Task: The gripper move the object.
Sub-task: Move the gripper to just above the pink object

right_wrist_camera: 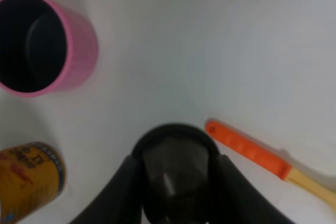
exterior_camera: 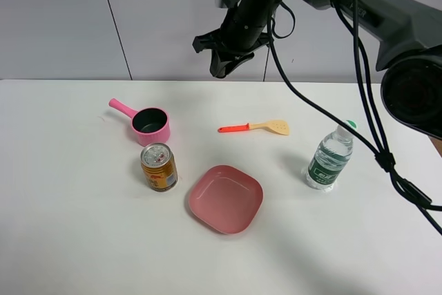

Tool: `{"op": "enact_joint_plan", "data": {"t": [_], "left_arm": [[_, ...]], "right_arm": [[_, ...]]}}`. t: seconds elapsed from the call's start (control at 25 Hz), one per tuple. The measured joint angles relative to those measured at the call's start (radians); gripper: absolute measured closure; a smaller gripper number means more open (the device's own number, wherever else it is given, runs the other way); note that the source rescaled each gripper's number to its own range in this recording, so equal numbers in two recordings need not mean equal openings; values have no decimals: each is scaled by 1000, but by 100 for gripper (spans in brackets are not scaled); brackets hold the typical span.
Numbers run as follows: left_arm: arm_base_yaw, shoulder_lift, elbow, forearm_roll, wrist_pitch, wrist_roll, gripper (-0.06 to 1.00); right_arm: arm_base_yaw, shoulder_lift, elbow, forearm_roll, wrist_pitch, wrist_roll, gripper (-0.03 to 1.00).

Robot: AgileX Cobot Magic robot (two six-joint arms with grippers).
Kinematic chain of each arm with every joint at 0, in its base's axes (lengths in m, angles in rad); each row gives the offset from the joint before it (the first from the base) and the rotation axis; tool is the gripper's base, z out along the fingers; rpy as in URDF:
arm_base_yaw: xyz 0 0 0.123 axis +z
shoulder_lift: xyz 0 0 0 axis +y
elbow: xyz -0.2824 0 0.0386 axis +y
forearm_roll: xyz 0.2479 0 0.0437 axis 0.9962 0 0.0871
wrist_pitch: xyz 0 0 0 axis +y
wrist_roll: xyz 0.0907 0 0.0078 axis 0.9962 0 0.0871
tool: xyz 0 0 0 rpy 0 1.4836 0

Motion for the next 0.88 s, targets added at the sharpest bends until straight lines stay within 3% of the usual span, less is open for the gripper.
{"op": "enact_joint_plan", "data": {"t": [0.88], "left_arm": [[0, 0, 0, 0, 0, 0, -6]], "right_arm": [[167, -21, -1, -7, 1, 3, 97]]}}
